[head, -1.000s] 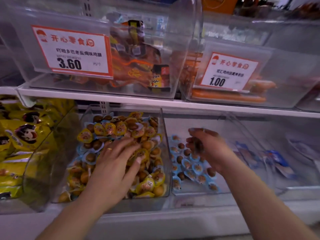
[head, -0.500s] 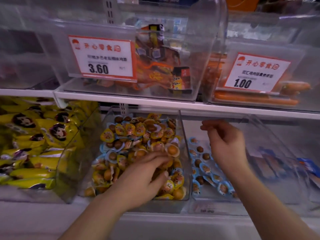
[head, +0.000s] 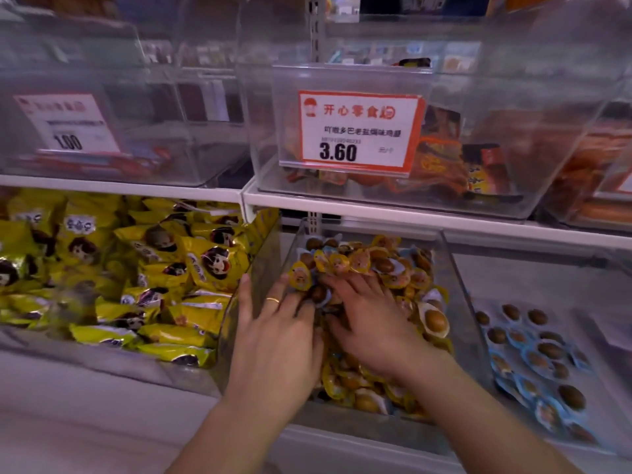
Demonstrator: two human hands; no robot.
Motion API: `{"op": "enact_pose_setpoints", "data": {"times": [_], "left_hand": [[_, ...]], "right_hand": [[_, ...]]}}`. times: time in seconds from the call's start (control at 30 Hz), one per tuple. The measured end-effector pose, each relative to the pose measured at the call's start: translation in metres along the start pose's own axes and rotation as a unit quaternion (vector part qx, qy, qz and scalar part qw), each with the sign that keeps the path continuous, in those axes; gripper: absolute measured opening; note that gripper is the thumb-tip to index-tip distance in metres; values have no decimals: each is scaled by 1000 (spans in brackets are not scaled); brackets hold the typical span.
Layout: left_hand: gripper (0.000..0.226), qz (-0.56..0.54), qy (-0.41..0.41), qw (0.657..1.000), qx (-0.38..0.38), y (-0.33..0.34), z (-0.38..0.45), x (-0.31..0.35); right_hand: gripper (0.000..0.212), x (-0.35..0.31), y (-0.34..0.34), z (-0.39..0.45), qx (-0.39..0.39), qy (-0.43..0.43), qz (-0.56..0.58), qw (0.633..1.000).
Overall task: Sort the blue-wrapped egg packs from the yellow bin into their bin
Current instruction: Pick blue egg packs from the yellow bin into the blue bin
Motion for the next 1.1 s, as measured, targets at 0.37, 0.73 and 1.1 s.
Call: {"op": "enact_pose_setpoints", "data": {"times": [0.37,0.73,1.1], "left_hand": [[33,17,-12,998,-66,7,2,1],[33,-4,-34,999,-7,-4,6,10],[17,-256,-68,950,166,-20,7,18]], "right_hand": [[65,-7,8,35,-30,0,-53,998],[26,12,-34,-7,8,27,-20,999],[28,29,-77,-56,153,20,55,986]]}}
Point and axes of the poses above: each hand's wrist, its own z-axis towards the middle knuckle, its own y-axis out of the palm, x = y × z, the point moved 10 cm from there along z, towards the middle knuckle, and after that the axes turned 4 degrees about y, right-handed, at the moved point
